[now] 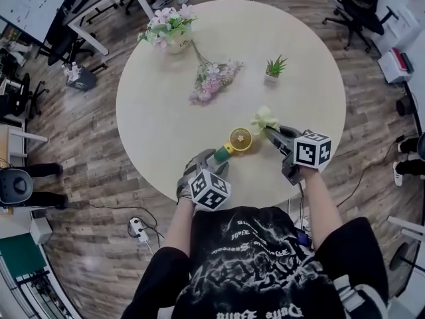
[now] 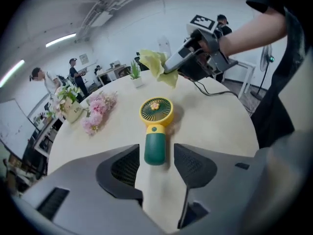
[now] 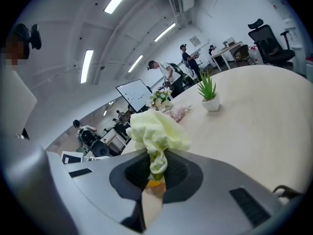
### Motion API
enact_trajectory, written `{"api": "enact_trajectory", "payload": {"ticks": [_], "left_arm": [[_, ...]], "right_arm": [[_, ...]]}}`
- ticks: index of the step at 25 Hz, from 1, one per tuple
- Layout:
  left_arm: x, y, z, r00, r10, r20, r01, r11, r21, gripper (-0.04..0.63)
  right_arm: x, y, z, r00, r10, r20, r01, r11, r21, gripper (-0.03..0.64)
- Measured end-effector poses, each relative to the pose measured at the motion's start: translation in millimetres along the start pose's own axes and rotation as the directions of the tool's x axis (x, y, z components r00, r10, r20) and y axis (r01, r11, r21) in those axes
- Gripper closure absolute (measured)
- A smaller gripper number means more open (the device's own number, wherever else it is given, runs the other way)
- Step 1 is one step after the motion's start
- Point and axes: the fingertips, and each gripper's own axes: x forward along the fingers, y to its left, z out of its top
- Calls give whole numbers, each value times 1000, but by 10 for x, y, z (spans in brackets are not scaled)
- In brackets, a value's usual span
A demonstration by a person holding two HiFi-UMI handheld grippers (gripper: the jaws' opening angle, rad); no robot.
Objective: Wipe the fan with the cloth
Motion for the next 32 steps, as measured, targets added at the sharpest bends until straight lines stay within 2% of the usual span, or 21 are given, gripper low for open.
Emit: {"api": "enact_trajectory", "payload": {"ticks": [3, 7, 10, 13, 15, 17, 18, 19, 20, 22, 24, 26, 28, 30, 31, 32], "left_arm": [[80, -42, 20, 994, 54, -92, -48, 997, 62, 361], [193, 3, -24, 973, 129, -193, -108, 987, 116, 403], [243, -11, -65, 961, 139, -238, -105, 983, 149, 408], [267, -27, -51, 960, 123, -252, -84, 983, 161, 418], [286, -54, -19, 966, 55, -253, -34, 996, 88, 419], [276, -121, -1, 967, -67, -244, 48, 995, -83, 419], [251, -168, -4, 962, -139, -234, 93, 976, -196, 419], [217, -220, 10, 955, -211, -207, 140, 939, -314, 419], [189, -269, 67, 949, -276, -150, 191, 887, -421, 420], [152, -330, 208, 929, -369, -1, 300, 757, -580, 420], [128, -362, 285, 895, -427, 131, 392, 608, -691, 420], [114, -360, 331, 856, -446, 263, 466, 441, -767, 420], [87, -315, 367, 810, -424, 405, 535, 251, -807, 420], [42, -250, 400, 748, -375, 548, 606, 49, -794, 420], [15, -212, 411, 712, -342, 614, 640, -43, -767, 420], [-15, -172, 418, 674, -305, 673, 672, -126, -730, 421]], "right_arm": [[-92, -23, -40, 1000, 0, 2, 0, 1000, -18, 578], [-208, -50, -45, 1000, 9, 23, -9, 1000, -13, 578], [-319, -92, -62, 1000, 5, 29, -5, 1000, -19, 578], [-414, -199, -99, 1000, -9, 26, 9, 1000, -16, 578], [-450, -266, -130, 1000, -14, 19, 15, 1000, -16, 578], [-467, -302, -170, 1000, -13, 7, 13, 1000, -18, 578], [-472, -313, -189, 1000, -12, 0, 12, 1000, -19, 578], [-473, -318, -205, 1000, -10, -6, 10, 1000, -19, 578], [-466, -320, -217, 1000, -9, -12, 8, 1000, -19, 578], [-432, -312, -234, 1000, -4, -23, 3, 1000, -18, 578], [-382, -291, -248, 999, 4, -36, -4, 1000, -18, 578], [-320, -262, -260, 999, 7, -52, -8, 1000, -21, 578], [-244, -217, -273, 997, 3, -71, -5, 1000, -30, 578], [-161, -164, -283, 996, 1, -94, -5, 999, -45, 578], [-120, -138, -288, 995, 2, -104, -7, 999, -50, 578], [-81, -114, -293, 994, 3, -112, -9, 999, -54, 578]]}}
